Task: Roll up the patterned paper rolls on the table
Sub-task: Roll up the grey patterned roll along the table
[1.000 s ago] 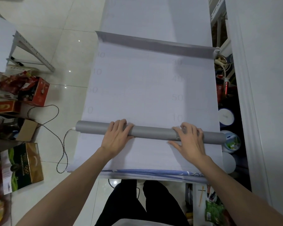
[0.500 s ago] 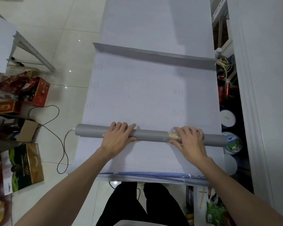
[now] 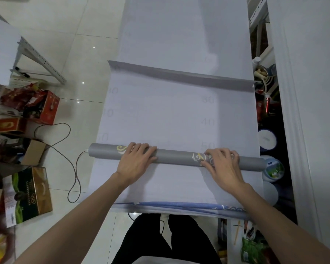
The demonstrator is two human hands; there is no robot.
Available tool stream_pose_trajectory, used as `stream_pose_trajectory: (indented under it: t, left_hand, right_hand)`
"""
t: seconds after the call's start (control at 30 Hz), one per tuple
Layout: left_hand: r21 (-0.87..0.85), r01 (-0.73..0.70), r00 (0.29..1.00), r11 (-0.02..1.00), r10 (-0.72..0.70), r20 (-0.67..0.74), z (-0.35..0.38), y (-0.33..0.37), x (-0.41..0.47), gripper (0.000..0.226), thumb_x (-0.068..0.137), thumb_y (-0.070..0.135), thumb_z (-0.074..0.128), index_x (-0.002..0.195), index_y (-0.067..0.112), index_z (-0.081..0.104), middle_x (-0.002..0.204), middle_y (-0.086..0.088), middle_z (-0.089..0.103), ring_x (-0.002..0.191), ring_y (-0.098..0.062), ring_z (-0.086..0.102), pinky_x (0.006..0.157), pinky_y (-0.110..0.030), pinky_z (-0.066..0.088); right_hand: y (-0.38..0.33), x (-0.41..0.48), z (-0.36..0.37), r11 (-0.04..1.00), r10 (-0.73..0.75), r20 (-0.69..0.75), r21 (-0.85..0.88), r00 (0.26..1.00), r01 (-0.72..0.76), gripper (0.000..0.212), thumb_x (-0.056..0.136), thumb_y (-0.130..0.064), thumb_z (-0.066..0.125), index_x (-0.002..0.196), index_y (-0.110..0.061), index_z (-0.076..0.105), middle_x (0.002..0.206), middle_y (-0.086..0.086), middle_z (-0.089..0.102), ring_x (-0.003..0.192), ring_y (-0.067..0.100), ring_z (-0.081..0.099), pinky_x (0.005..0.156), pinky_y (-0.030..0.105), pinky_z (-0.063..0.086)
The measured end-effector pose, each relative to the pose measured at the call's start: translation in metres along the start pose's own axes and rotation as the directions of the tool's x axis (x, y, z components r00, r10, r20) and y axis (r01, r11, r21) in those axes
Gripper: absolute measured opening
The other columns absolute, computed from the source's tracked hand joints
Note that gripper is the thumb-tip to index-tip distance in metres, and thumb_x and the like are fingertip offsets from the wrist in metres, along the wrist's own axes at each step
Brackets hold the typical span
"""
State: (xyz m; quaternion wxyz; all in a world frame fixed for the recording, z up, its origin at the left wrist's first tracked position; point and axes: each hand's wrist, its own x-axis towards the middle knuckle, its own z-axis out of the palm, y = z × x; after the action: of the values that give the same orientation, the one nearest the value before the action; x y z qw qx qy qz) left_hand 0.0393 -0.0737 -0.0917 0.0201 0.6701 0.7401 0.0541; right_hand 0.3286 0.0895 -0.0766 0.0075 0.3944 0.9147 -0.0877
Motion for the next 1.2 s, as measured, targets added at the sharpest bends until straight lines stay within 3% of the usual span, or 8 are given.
stream_pose_trajectory:
  t: [0.13, 0.27, 0.4, 0.6, 0.77, 0.87, 1.0, 1.2]
  left_hand:
    - [0.041, 0.016, 0.999, 0.999, -0.017, 0.046, 0.000, 0.002, 0.001, 0.058, 0.093, 0.063, 0.040, 0.128, 0.018, 0.051, 0.120, -0.012, 0.049, 0.101, -0.031, 0.048, 0.092, -0.043, 0.037]
    - [0.073, 0.003, 0.996, 0.997, -0.009, 0.084, -0.006, 0.002, 0.004, 0.057, 0.094, 0.060, 0.036, 0.125, 0.016, 0.055, 0.100, -0.006, 0.058, 0.084, -0.027, 0.053, 0.084, -0.040, 0.041]
    - [0.030, -0.007, 0.995, 1.000, 0.004, 0.097, -0.007, 0.000, 0.003, 0.051, 0.099, 0.055, 0.029, 0.121, 0.017, 0.054, 0.119, -0.008, 0.058, 0.100, -0.028, 0.056, 0.094, -0.040, 0.039]
    - [0.092, -0.015, 0.999, 0.996, 0.011, 0.039, -0.009, 0.003, -0.001, 0.062, 0.087, 0.056, 0.062, 0.128, 0.010, 0.057, 0.106, -0.012, 0.058, 0.088, -0.030, 0.055, 0.081, -0.043, 0.047]
    - [-0.002, 0.010, 0.995, 1.000, -0.010, 0.095, -0.009, 0.001, 0.001, 0.051, 0.099, 0.053, 0.030, 0.124, 0.015, 0.055, 0.118, -0.008, 0.060, 0.100, -0.028, 0.059, 0.095, -0.041, 0.040]
    - [0.059, 0.030, 0.994, 0.998, -0.035, 0.099, -0.008, 0.003, -0.003, 0.060, 0.094, 0.062, 0.038, 0.129, 0.016, 0.053, 0.130, -0.016, 0.050, 0.110, -0.033, 0.050, 0.096, -0.047, 0.042]
    - [0.112, 0.016, 0.997, 0.994, -0.025, 0.075, -0.008, 0.003, -0.001, 0.062, 0.089, 0.058, 0.059, 0.130, 0.012, 0.054, 0.107, -0.010, 0.055, 0.090, -0.029, 0.053, 0.083, -0.043, 0.043]
    - [0.029, -0.017, 0.996, 0.999, 0.014, 0.092, -0.006, -0.001, 0.004, 0.048, 0.098, 0.053, 0.035, 0.122, 0.016, 0.054, 0.119, -0.010, 0.058, 0.100, -0.030, 0.058, 0.095, -0.041, 0.036]
  right_hand:
    - [0.002, -0.002, 0.005, 1.000, -0.003, 0.063, -0.020, 0.998, 0.004, 0.044, 0.095, -0.058, 0.042, 0.127, -0.031, 0.056, 0.131, 0.001, 0.049, 0.119, 0.023, 0.045, 0.097, 0.042, 0.025]
    - [0.004, -0.001, 0.003, 0.995, -0.036, 0.072, -0.087, 0.997, 0.043, 0.056, 0.089, -0.069, 0.038, 0.126, -0.031, 0.056, 0.116, -0.002, 0.054, 0.105, 0.024, 0.049, 0.092, 0.041, 0.028]
    - [0.001, 0.001, 0.001, 0.998, -0.012, 0.067, -0.060, 0.998, 0.016, 0.044, 0.098, -0.058, 0.027, 0.121, -0.034, 0.056, 0.112, -0.007, 0.062, 0.107, 0.021, 0.049, 0.092, 0.041, 0.029]
    - [0.004, -0.006, 0.004, 0.999, -0.026, 0.054, -0.026, 0.998, 0.027, 0.054, 0.087, -0.067, 0.049, 0.130, -0.035, 0.056, 0.121, 0.000, 0.048, 0.110, 0.024, 0.047, 0.094, 0.043, 0.030]
    - [0.005, -0.001, 0.002, 1.000, 0.004, 0.065, -0.018, 0.998, -0.003, 0.049, 0.098, -0.058, 0.029, 0.129, -0.030, 0.055, 0.116, -0.005, 0.060, 0.109, 0.022, 0.049, 0.093, 0.042, 0.031]
    - [0.006, -0.003, 0.008, 1.000, 0.005, 0.058, 0.009, 0.998, -0.005, 0.046, 0.095, -0.060, 0.039, 0.129, -0.033, 0.055, 0.132, 0.003, 0.046, 0.121, 0.025, 0.044, 0.100, 0.044, 0.025]
    - [0.005, -0.003, 0.008, 0.998, -0.048, 0.051, -0.043, 0.998, 0.051, 0.059, 0.088, -0.071, 0.043, 0.128, -0.030, 0.055, 0.116, 0.000, 0.050, 0.105, 0.025, 0.048, 0.092, 0.043, 0.030]
    - [0.006, -0.002, 0.007, 1.000, 0.001, 0.030, -0.021, 1.000, 0.000, 0.044, 0.098, -0.058, 0.031, 0.126, -0.033, 0.053, 0.130, -0.002, 0.052, 0.116, 0.024, 0.047, 0.096, 0.044, 0.030]
